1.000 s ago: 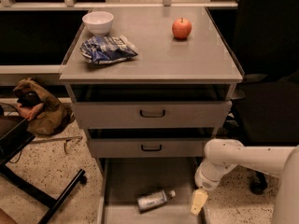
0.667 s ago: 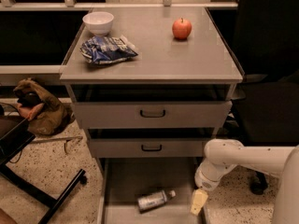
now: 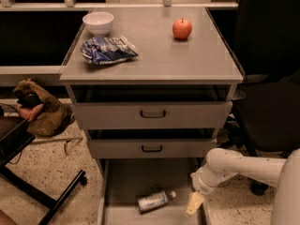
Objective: Pick blue plastic bottle from bottom drawer and place on counter
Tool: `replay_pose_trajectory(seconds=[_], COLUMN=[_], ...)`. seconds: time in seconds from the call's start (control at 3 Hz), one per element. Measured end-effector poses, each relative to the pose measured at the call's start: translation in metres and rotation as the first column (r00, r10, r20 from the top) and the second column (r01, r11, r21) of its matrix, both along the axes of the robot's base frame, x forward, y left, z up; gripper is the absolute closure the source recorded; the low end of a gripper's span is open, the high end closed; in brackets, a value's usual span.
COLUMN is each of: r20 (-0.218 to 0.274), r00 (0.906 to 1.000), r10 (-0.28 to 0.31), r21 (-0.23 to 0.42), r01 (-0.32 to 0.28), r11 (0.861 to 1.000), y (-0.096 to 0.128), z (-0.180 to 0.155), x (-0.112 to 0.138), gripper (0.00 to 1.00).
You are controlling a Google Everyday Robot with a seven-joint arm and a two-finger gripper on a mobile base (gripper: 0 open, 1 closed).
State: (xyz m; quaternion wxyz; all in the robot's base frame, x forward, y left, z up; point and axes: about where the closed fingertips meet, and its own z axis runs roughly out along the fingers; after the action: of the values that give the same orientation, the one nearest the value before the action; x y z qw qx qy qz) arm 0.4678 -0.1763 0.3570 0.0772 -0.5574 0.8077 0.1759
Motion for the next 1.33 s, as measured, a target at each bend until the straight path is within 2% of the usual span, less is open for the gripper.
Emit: replay_pose_trajectory(seconds=[0.33, 0.67, 1.0, 1.33], r20=[0.074, 0.099, 0.099, 0.097], r00=[0.9972, 0.9918, 0.9918, 0.9912], r10=[0.016, 0.082, 0.082, 0.090], r21=[0.110, 0.201, 0.202, 0.231], r01=[-0.024, -0.100, -0.100, -0.110], r11=[0.994, 0.974, 0.974, 0.967], y=[0.037, 0.078, 0.078, 0.083], z=[-0.063, -0.115, -0.116, -0.126], x=[0.021, 0.027, 0.027, 0.028], gripper=[0.00, 0.00, 0.00, 0.00])
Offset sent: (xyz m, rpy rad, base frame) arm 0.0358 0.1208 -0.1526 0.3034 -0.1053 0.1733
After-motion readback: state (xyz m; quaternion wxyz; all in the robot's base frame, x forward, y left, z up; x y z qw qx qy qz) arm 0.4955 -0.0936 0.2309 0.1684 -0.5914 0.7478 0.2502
